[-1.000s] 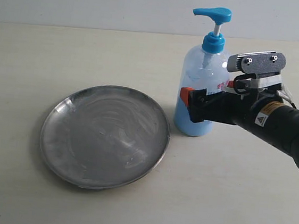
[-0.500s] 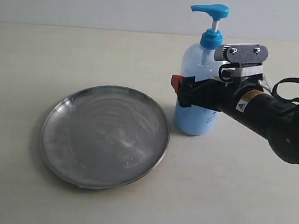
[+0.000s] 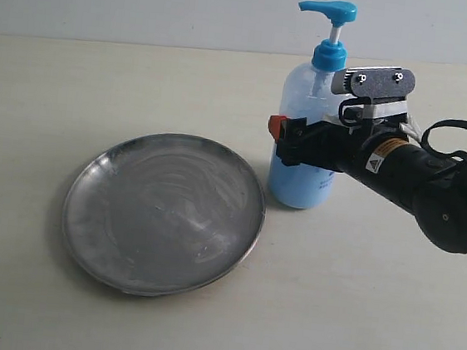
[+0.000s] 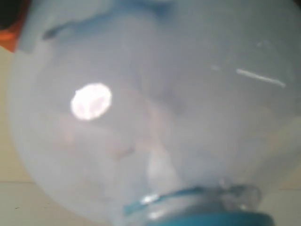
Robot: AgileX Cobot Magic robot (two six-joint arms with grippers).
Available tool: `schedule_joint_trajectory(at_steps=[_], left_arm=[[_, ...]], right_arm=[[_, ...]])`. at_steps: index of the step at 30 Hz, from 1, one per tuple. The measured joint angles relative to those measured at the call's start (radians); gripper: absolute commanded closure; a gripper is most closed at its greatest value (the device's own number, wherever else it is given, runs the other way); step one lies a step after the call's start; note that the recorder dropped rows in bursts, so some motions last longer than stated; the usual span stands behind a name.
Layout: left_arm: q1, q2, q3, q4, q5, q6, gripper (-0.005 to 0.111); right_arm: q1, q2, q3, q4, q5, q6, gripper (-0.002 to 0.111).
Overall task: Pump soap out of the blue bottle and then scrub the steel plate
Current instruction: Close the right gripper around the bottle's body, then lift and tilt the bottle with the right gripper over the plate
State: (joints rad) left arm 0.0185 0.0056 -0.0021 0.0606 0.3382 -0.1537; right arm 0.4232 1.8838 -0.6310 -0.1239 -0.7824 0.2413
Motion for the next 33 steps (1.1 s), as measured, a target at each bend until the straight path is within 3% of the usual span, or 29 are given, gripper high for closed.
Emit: schedule_joint_trajectory(at_steps=[14, 23, 28, 33], left_arm=[[0.000, 0.000, 0.000, 0.000, 0.000, 0.000, 0.056], [0.000, 0.000, 0.000, 0.000, -0.002, 0.000, 0.056], [0.000, 0.000, 0.000, 0.000, -0.002, 0.000, 0.056], [0.000, 0.000, 0.000, 0.000, -0.002, 0.000, 0.056]], right_arm=[[0.002, -0.155, 0.006, -0.120, 0.262, -0.129, 0.108], [0.006, -0.195, 0.006, -0.212, 0.325, -0.140, 0.108], [0.047, -0.210, 0.006, -0.203, 0.360, -0.190, 0.108], [0.093, -0.216, 0.006, -0.069, 0.373, -0.307, 0.108]])
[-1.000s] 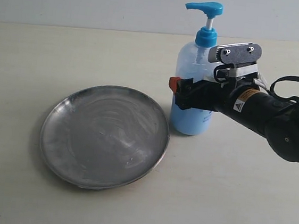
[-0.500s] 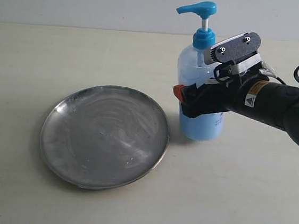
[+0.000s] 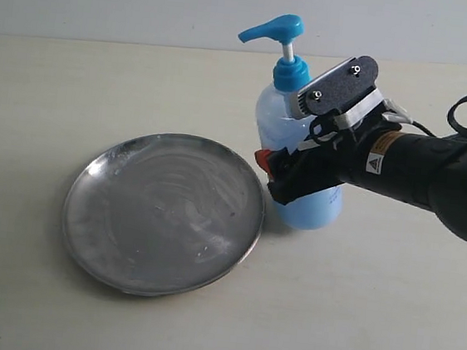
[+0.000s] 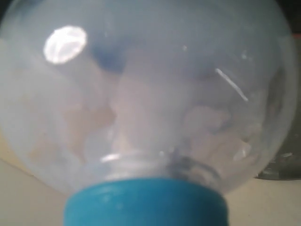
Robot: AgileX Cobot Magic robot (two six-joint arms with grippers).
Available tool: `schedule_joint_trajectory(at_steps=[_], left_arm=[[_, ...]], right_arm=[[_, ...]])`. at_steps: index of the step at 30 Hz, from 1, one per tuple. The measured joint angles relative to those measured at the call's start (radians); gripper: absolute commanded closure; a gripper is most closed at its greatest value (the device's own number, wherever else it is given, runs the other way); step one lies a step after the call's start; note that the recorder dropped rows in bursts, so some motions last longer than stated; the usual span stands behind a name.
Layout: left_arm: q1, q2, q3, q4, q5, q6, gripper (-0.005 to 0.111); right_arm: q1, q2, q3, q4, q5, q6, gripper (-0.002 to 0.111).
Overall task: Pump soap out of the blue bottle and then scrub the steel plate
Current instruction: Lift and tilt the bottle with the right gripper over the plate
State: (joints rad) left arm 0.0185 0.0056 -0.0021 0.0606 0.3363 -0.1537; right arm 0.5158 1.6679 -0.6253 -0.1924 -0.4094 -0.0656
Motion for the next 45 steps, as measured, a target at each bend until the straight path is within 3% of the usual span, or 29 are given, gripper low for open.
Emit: schedule_joint_trajectory(at_steps=[15, 45], left_arm=[[0.000, 0.000, 0.000, 0.000, 0.000, 0.000, 0.056], [0.000, 0.000, 0.000, 0.000, 0.000, 0.000, 0.056]], right_arm=[[0.065, 0.000, 0.000, 0.261, 0.010, -0.182, 0.108], [0.065, 0.004, 0.000, 0.224, 0.010, -0.189, 0.108]])
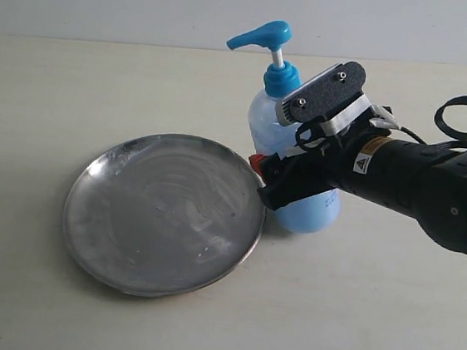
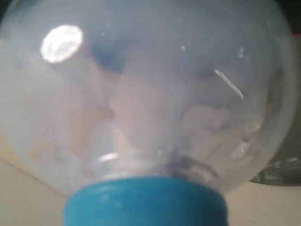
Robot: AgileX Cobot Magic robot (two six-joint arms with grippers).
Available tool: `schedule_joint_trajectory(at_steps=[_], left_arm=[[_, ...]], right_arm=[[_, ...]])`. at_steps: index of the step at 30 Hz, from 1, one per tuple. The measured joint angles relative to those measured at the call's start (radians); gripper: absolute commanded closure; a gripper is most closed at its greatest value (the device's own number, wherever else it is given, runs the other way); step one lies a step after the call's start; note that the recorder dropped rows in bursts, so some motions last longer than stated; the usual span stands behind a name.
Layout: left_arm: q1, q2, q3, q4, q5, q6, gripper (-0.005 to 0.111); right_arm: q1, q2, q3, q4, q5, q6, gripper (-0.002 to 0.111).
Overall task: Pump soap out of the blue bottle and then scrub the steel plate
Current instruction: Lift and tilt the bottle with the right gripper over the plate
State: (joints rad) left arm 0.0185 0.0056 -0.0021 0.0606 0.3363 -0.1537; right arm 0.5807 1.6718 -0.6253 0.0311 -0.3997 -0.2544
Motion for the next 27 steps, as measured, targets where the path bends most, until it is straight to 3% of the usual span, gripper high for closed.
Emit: schedule_joint_trajectory(at_steps=[27], left_arm=[[0.000, 0.000, 0.000, 0.000, 0.000, 0.000, 0.056]], right_arm=[[0.043, 0.049, 0.000, 0.073, -0.092, -0.107, 0.108]])
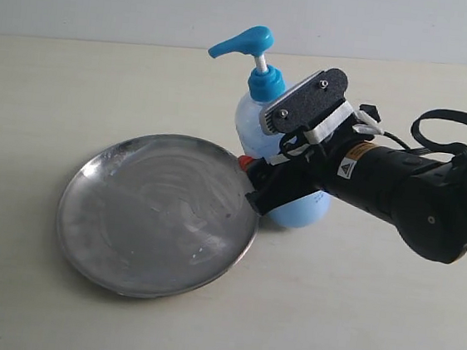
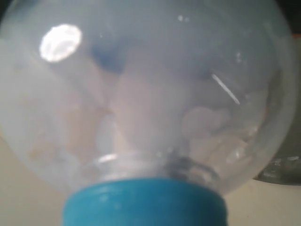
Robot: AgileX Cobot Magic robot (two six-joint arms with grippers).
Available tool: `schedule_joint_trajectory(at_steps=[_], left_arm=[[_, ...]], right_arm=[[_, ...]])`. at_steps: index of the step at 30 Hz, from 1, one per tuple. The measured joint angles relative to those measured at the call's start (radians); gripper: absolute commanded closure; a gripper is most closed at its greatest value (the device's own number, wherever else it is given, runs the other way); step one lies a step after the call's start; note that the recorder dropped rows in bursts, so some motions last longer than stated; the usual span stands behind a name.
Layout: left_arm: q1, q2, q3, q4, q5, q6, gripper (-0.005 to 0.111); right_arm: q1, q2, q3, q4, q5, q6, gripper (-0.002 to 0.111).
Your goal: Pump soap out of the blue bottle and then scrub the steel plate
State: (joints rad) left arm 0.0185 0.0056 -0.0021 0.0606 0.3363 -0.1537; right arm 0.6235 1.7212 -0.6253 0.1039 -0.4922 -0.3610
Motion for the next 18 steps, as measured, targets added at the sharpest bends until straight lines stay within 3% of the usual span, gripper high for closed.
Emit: schedule_joint_trajectory(at_steps=[4, 9, 14, 18], left_arm=[[-0.004, 0.000, 0.000, 0.000, 0.000, 0.000, 0.056], [-0.068, 0.087, -0.063, 0.000, 0.000, 0.000, 0.056], [-0.199, 0.284, -0.254, 0.000, 0.000, 0.000, 0.056], [-0.258, 0.457, -0.447, 0.000, 0.000, 0.000, 0.056]], right_arm=[[0.000, 0.001, 0.000, 0.000, -0.004, 0.000, 0.108], [0.000, 0.001, 0.000, -0.002, -0.004, 0.000, 0.108], [0.000, 0.002, 0.000, -0.002, -0.005, 0.000, 0.108], [0.000, 0.002, 0.000, -0.002, -0.005, 0.000, 0.108]])
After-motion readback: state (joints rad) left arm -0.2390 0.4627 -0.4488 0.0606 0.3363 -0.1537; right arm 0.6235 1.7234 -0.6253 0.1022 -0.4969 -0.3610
